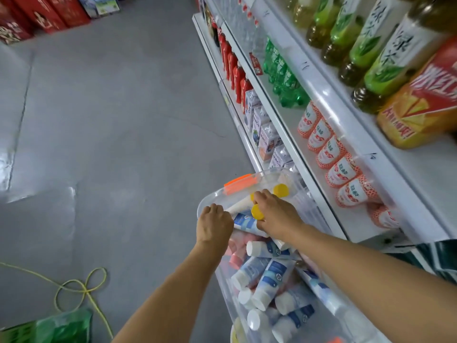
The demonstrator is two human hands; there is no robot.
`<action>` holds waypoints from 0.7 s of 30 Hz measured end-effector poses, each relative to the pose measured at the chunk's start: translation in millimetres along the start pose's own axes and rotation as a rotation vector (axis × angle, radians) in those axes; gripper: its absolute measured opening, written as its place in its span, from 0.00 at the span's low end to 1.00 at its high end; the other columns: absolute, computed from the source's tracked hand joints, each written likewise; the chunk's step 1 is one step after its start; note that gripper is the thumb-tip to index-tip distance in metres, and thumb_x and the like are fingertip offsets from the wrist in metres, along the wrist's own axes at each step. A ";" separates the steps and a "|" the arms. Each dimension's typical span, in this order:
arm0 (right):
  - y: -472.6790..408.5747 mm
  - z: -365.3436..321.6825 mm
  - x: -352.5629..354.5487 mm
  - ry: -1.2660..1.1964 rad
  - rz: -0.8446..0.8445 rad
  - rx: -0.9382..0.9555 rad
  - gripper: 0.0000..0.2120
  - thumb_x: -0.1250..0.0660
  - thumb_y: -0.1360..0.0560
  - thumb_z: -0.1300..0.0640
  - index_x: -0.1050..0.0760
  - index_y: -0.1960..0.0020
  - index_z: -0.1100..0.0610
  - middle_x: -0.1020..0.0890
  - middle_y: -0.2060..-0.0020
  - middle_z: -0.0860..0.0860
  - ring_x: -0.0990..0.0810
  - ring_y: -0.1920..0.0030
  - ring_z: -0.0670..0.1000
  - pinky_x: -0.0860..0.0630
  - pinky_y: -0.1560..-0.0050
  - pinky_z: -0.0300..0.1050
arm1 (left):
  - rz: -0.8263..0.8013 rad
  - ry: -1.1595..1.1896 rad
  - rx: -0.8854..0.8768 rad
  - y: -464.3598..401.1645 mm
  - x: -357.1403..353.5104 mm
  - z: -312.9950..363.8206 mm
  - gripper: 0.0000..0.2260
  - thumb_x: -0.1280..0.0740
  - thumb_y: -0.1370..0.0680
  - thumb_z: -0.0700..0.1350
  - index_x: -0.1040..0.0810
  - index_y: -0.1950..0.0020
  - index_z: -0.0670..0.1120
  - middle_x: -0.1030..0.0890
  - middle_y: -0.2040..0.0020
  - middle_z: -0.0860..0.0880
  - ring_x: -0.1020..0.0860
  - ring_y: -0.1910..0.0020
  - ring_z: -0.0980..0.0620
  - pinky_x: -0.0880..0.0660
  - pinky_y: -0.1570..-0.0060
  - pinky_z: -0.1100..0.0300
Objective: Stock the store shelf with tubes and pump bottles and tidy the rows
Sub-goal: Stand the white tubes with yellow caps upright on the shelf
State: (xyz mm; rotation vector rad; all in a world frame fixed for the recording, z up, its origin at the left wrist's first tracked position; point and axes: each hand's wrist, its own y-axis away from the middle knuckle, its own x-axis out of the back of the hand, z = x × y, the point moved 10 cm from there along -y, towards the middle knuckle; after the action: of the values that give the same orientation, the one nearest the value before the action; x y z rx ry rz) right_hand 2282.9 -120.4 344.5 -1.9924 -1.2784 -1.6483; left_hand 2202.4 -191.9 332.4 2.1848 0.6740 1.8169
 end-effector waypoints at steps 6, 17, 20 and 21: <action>51.7 29.4 35.4 -0.316 0.142 -0.205 0.19 0.29 0.31 0.55 0.37 0.48 0.51 0.30 0.52 0.47 0.25 0.58 0.55 0.36 0.63 0.45 | 0.047 0.372 0.274 34.3 16.1 -40.6 0.10 0.38 0.21 0.47 0.24 0.43 0.44 0.23 0.44 0.45 0.25 0.42 0.44 0.31 0.46 0.56; 163.1 61.9 75.2 -1.297 0.459 -0.695 0.05 0.33 0.27 0.64 0.25 0.51 0.63 0.24 0.72 0.58 0.28 0.78 0.49 0.29 0.78 0.38 | -0.280 2.367 0.729 136.3 -8.9 4.0 0.12 0.34 0.20 0.45 0.23 0.48 0.35 0.19 0.63 0.40 0.21 0.66 0.48 0.22 0.73 0.60; 187.3 60.4 86.7 -1.300 0.450 -0.743 0.06 0.35 0.24 0.60 0.23 0.54 0.63 0.24 0.72 0.59 0.28 0.77 0.51 0.30 0.77 0.40 | -0.343 2.495 0.548 144.0 26.7 23.0 0.11 0.36 0.20 0.42 0.24 0.45 0.33 0.19 0.61 0.37 0.21 0.62 0.44 0.17 0.65 0.54; 195.4 61.4 88.1 -1.315 0.452 -0.766 0.08 0.35 0.24 0.59 0.23 0.56 0.63 0.24 0.72 0.59 0.29 0.76 0.52 0.31 0.76 0.41 | -0.365 2.505 0.470 146.0 38.7 28.7 0.11 0.36 0.20 0.41 0.24 0.43 0.33 0.18 0.59 0.35 0.20 0.62 0.44 0.17 0.62 0.53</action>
State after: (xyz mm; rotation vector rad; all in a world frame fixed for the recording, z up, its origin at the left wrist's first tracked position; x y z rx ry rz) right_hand 2467.2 -152.2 465.9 -3.6967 -0.1939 -0.4605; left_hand 2265.1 -297.0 425.4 -1.4137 1.3957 3.0079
